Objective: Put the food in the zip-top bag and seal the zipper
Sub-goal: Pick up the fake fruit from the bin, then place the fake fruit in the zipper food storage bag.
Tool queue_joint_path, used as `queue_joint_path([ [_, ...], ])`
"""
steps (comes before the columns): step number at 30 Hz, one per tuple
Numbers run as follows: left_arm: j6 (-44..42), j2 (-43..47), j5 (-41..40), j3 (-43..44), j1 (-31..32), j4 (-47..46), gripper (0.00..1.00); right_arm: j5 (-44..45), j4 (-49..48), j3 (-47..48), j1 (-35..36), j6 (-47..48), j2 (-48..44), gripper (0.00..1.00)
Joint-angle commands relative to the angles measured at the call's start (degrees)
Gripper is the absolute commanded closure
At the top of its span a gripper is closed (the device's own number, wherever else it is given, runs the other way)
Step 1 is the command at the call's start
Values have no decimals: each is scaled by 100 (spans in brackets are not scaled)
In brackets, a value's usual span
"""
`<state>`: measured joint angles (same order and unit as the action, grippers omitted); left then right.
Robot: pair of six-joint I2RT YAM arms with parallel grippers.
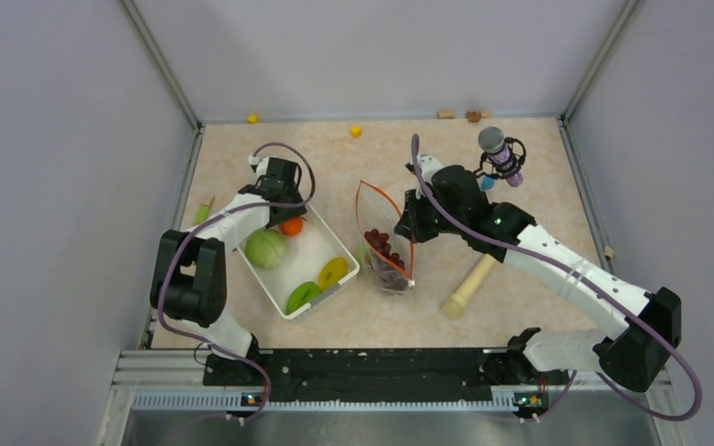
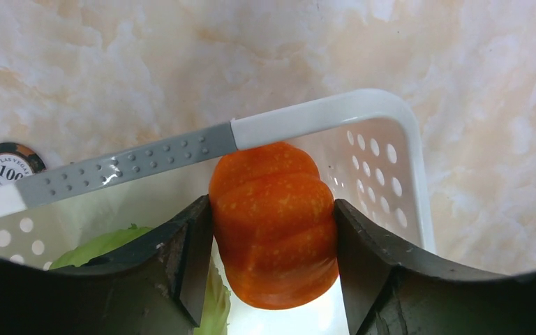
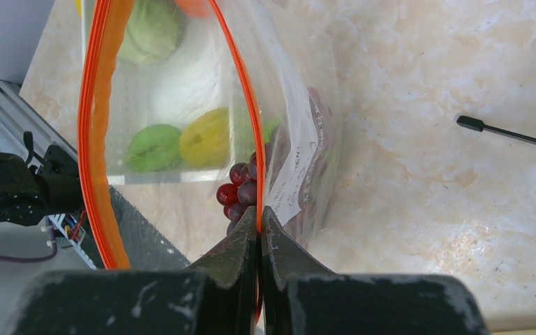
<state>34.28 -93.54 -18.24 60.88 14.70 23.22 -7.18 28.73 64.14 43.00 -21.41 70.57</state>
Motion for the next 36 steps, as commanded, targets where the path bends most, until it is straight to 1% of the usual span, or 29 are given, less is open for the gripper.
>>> queue_joint_path([
  [1, 30, 12, 234, 147, -11, 256, 54, 71, -97, 51, 33, 77, -186, 100],
  [5, 98, 354, 194, 136, -15, 431, 77, 84, -101, 52, 39, 74, -197, 100],
  [7, 132, 601, 165, 105, -12, 502, 94, 97, -99, 50, 33, 76, -202, 100],
  [8, 164, 741, 155, 75, -11, 514, 100, 108, -96, 51, 35, 83, -201, 100],
  [11, 192, 1297, 300, -62, -7, 488, 100, 83, -99, 56, 35, 76, -179, 100],
  [14, 127, 1903, 657, -263, -2, 305, 100, 87, -98, 60, 33, 75, -185, 100],
  [16, 38, 2291, 1094, -381, 7, 108, 100, 94, -100, 56, 37, 69, -175, 100],
  [19, -56, 2873, 1975, -446, 70, -203, 100, 31, -99, 69, 37, 58, -172, 100],
  [22, -212, 3485, 2719, -549, 363, -752, 100, 38, -99, 62, 33, 57, -201, 100],
  [25, -390, 3881, 3302, -528, 812, -1281, 100, 51, -105, 56, 35, 54, -219, 100],
  [30, -725, 4078, 3695, -129, 1694, -1542, 100, -9, -111, 51, 32, 41, -278, 100],
  [36, -1246, 3536, 4512, 268, 2391, -1591, 100, -70, -140, 38, 33, 29, -292, 100],
])
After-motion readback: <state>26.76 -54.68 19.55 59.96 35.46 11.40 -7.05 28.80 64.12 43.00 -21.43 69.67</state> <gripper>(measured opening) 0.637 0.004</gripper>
